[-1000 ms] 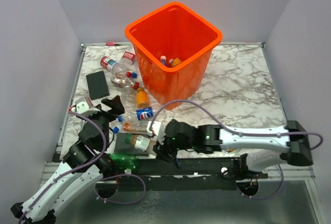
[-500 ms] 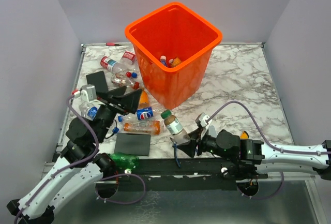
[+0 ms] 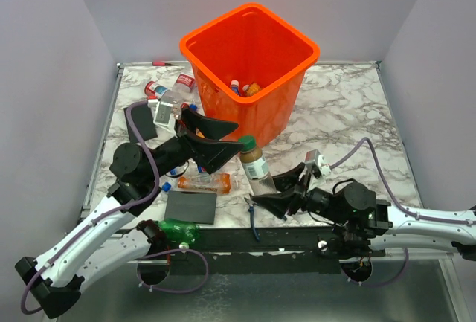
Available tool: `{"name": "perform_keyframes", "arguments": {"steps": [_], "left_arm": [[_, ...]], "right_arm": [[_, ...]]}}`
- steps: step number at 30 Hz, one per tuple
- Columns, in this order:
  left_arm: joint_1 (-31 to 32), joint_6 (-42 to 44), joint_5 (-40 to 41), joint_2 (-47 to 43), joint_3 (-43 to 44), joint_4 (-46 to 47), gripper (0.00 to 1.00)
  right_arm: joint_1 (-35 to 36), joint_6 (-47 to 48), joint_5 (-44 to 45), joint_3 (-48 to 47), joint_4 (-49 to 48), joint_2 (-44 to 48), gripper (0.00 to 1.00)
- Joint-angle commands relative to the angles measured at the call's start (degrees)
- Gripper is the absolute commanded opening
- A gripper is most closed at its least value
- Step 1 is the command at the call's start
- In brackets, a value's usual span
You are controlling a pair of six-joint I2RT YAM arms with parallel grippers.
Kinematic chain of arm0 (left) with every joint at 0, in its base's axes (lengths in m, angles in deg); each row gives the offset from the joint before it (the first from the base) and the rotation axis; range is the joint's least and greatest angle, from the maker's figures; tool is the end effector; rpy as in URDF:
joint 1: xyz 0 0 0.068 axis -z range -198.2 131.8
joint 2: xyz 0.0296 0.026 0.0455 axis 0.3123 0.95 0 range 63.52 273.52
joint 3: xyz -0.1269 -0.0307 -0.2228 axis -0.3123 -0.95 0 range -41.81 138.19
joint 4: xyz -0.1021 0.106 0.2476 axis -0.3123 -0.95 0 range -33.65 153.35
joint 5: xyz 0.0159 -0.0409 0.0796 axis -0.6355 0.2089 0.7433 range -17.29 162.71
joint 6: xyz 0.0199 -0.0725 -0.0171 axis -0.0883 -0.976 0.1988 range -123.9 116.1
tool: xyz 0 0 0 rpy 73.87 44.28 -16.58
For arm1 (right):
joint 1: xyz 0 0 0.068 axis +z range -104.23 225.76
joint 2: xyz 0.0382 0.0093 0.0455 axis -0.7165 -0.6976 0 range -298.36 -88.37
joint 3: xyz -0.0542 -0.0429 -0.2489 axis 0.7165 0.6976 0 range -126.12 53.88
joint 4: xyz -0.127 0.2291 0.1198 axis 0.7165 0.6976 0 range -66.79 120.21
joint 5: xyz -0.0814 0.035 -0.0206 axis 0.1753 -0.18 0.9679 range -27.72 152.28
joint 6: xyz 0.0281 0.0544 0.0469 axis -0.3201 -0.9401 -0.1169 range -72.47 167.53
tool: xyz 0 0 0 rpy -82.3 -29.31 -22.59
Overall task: Put the plastic bottles in the bin
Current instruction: Pick up the plastic bottle from the corner of the board.
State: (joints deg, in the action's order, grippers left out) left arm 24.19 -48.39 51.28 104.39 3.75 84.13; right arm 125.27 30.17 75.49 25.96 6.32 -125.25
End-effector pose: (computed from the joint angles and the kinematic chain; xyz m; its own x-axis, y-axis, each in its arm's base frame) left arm 0.1471 -0.1667 0.4166 -0.3839 -0.5329 -0.7541 0.8440 0.1287 -0.5206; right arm 0.0578 0.2299 0.2986 -0.2493 0.2486 -0.9360 -0.8818 0.3413 0.3255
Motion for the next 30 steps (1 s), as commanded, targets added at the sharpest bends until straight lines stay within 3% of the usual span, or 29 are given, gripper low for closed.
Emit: {"name": "perform_keyframes", "arguments": {"steps": [1,10,13,20,21,24,25,28,30], "left_arm": [[-0.03,-3.70,-5.54,1.69,2.30,4.10,0.99],[0.02,-7.63,-8.21,5.54,3.30,4.01,0.96],[-0.03,-8.39,-9.10,6.99,3.97,4.01,0.89],[0.00,-7.64,-9.41,7.21,4.00,4.01,0.60],[-0.01,-7.56,-9.37,7.15,3.82,4.01,0.63],[0.02,-7.24,-9.46,6.68,3.22,4.01,0.88],[0.00,-7.09,-9.29,6.41,2.94,4.01,0.91],[-0.02,-6.44,-8.61,5.50,2.03,3.78,0.90],[-0.01,-6.17,-8.44,5.14,1.71,3.66,0.81]], "right_arm": [[0.15,3.90,-3.45,-4.21,-2.39,0.64,0.01],[0.17,7.30,-0.97,-7.54,0.01,-3.41,0.01],[0.17,7.69,-1.04,-7.99,-0.01,-4.89,0.01],[0.18,8.28,-0.12,-8.47,0.33,-6.09,0.01],[0.13,8.30,-0.01,-8.29,0.25,-6.03,0.01],[0.15,8.06,0.57,-7.99,-0.28,-5.70,0.01],[0.17,7.95,0.91,-7.76,-0.54,-5.43,0.00],[0.14,7.58,2.43,-6.47,-2.12,-3.91,0.01],[0.18,7.46,3.08,-5.81,-2.83,-3.01,0.01]]}}
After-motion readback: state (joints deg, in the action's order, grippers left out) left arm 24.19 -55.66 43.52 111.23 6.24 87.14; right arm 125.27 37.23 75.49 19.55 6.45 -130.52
